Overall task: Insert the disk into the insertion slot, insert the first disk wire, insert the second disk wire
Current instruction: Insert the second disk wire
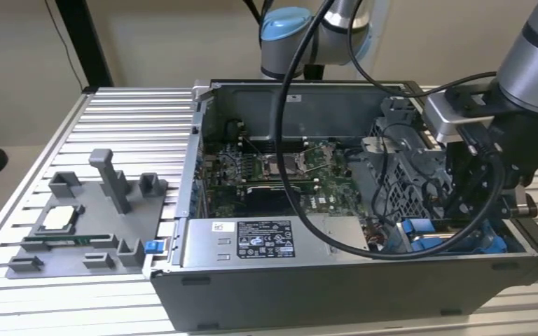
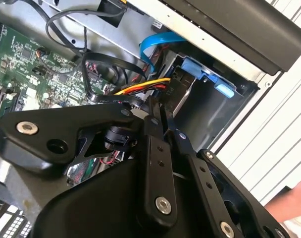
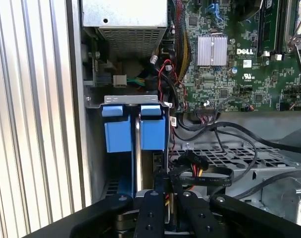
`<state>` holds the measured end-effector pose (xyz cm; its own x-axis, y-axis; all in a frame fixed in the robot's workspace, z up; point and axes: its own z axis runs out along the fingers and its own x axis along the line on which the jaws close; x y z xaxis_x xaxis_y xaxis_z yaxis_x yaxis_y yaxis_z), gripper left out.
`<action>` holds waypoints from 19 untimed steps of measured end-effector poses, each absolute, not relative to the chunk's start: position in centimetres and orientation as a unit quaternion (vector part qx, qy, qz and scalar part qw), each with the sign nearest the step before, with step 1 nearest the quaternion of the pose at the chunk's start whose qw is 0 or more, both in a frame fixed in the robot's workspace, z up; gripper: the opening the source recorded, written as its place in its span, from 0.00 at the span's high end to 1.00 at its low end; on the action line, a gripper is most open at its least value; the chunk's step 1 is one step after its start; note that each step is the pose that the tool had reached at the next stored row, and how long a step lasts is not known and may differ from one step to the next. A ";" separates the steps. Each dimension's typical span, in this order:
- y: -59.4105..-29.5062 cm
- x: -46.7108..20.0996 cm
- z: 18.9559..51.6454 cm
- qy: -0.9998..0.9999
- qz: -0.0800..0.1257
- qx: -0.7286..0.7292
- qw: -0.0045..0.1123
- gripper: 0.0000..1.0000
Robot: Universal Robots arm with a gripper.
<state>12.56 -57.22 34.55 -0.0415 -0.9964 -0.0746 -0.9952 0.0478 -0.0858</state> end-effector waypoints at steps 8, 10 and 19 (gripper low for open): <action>-57.3 12.6 34.4 0.722 -0.006 -0.690 0.058 1.00; -57.3 12.6 34.4 0.722 -0.007 -0.690 0.058 1.00; -57.3 12.5 34.2 0.721 -0.011 -0.690 0.061 1.00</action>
<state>12.48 -57.34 34.16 -0.0405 -0.9965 -0.0737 -0.9938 0.0478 -0.1002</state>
